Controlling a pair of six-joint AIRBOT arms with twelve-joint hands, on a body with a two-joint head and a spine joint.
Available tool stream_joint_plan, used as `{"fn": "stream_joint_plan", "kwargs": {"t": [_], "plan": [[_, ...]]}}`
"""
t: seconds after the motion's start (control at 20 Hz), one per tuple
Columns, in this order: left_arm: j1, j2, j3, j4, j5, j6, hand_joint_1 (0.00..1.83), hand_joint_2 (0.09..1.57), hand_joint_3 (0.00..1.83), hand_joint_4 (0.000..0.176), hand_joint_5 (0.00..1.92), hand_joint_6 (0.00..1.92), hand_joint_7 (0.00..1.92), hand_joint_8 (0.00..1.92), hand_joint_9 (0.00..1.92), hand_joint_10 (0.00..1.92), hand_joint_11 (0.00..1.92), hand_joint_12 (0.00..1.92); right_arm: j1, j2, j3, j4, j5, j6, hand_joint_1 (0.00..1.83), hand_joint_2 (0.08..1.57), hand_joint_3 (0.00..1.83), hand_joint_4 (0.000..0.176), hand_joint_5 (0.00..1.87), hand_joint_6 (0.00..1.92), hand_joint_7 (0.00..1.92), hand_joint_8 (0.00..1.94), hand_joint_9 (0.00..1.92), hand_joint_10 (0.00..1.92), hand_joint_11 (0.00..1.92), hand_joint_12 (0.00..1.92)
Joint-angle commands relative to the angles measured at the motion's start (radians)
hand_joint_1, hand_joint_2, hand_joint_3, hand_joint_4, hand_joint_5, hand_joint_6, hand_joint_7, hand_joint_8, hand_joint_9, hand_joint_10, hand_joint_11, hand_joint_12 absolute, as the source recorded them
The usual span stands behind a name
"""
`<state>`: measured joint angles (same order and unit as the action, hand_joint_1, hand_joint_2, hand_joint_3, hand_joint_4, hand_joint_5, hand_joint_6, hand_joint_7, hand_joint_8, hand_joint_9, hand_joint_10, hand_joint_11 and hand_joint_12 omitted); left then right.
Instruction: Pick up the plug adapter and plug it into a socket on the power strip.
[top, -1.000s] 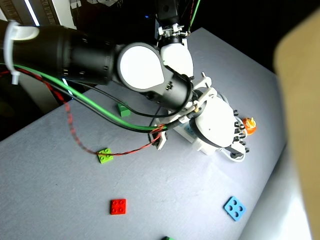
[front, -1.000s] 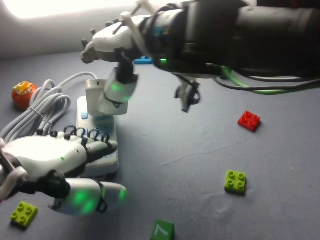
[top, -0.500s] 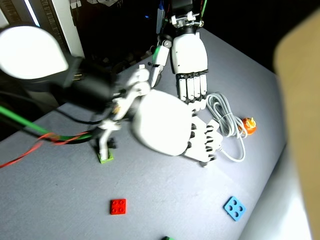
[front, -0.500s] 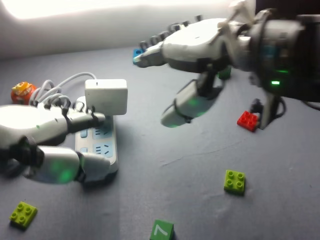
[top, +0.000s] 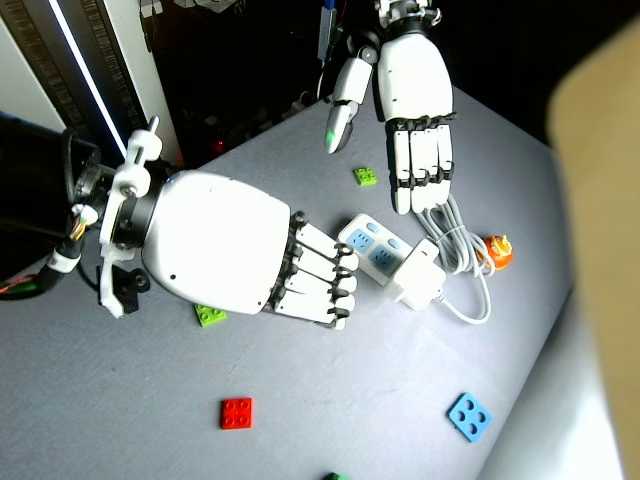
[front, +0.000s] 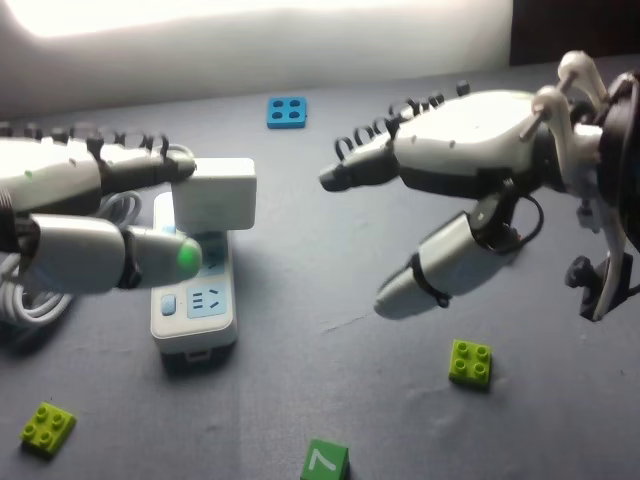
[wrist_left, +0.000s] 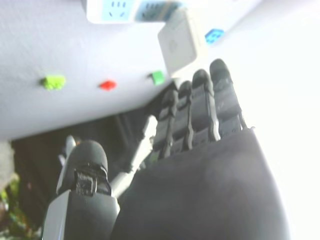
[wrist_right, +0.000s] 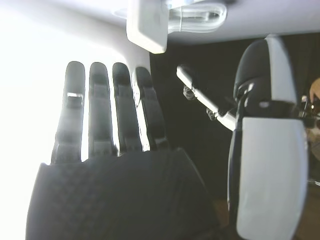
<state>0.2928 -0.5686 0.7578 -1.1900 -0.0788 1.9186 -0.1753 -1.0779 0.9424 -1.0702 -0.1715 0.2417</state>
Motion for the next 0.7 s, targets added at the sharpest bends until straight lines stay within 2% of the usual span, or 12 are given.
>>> {"fn": "stream_joint_plan", "kwargs": {"t": [0.0, 0.15, 0.3, 0.4, 0.5, 0.55, 0.6, 0.65], "plan": [[-0.022, 0.011, 0.005, 0.005, -0.046, 0.006, 0.0, 1.26, 0.0, 0.0, 0.03, 0.0, 0.06, 0.0, 0.06, 0.0, 0.0, 0.22, 0.007, 0.005, 0.003, -0.013, 0.055, 0.007, 0.67, 0.89, 0.0, 0.0, 0.28, 0.0, 0.29, 0.0, 0.27, 0.01, 0.0, 0.7], [-0.087, 0.014, 0.006, 0.005, -0.045, 0.035, 0.0, 1.26, 0.0, 0.0, 0.05, 0.0, 0.07, 0.0, 0.07, 0.0, 0.0, 0.24, 0.002, 0.008, 0.005, -0.013, 0.041, 0.007, 0.66, 0.89, 0.0, 0.0, 0.28, 0.0, 0.31, 0.01, 0.29, 0.01, 0.0, 0.72], [-0.139, 0.016, 0.003, 0.005, -0.044, 0.103, 0.0, 1.26, 0.0, 0.0, 0.06, 0.0, 0.06, 0.0, 0.07, 0.0, 0.0, 0.24, 0.009, 0.015, 0.004, -0.013, 0.04, 0.009, 0.63, 0.9, 0.0, 0.0, 0.27, 0.0, 0.3, 0.0, 0.28, 0.0, 0.0, 0.74], [-0.145, 0.016, -0.003, 0.005, -0.048, 0.132, 0.0, 1.25, 0.0, 0.0, 0.06, 0.0, 0.06, 0.0, 0.07, 0.0, 0.0, 0.23, 0.014, 0.023, 0.003, -0.013, 0.04, 0.008, 0.66, 0.9, 0.0, 0.0, 0.29, 0.0, 0.31, 0.01, 0.3, 0.01, 0.0, 0.77], [-0.142, 0.017, -0.008, 0.005, -0.051, 0.144, 0.0, 1.26, 0.0, 0.0, 0.09, 0.0, 0.1, 0.01, 0.1, 0.01, 0.0, 0.33, 0.019, 0.032, -0.001, -0.013, 0.038, 0.005, 0.68, 0.91, 0.0, 0.0, 0.28, 0.0, 0.31, 0.0, 0.3, 0.0, 0.0, 0.74], [-0.143, 0.017, -0.011, 0.005, -0.056, 0.153, 0.0, 1.26, 0.0, 0.0, 0.12, 0.01, 0.14, 0.01, 0.16, 0.02, 0.0, 0.41, 0.02, 0.038, -0.005, -0.013, 0.036, -0.005, 0.68, 0.89, 0.0, 0.0, 0.3, 0.0, 0.35, 0.0, 0.34, 0.0, 0.0, 0.8], [-0.145, 0.018, -0.017, 0.005, -0.073, 0.164, 0.0, 1.26, 0.0, 0.0, 0.18, 0.0, 0.24, 0.01, 0.26, 0.02, 0.0, 0.59, 0.02, 0.043, -0.01, -0.013, 0.036, -0.016, 0.68, 0.88, 0.0, 0.0, 0.35, 0.0, 0.4, 0.0, 0.39, 0.01, 0.02, 0.85], [-0.149, 0.018, -0.023, 0.005, -0.092, 0.172, 0.0, 1.27, 0.0, 0.0, 0.4, 0.05, 0.49, 0.09, 0.48, 0.13, 0.08, 0.96, 0.02, 0.046, -0.014, -0.013, 0.037, -0.024, 0.68, 0.86, 0.0, 0.0, 0.46, 0.02, 0.53, 0.03, 0.53, 0.05, 0.08, 0.98]]}}
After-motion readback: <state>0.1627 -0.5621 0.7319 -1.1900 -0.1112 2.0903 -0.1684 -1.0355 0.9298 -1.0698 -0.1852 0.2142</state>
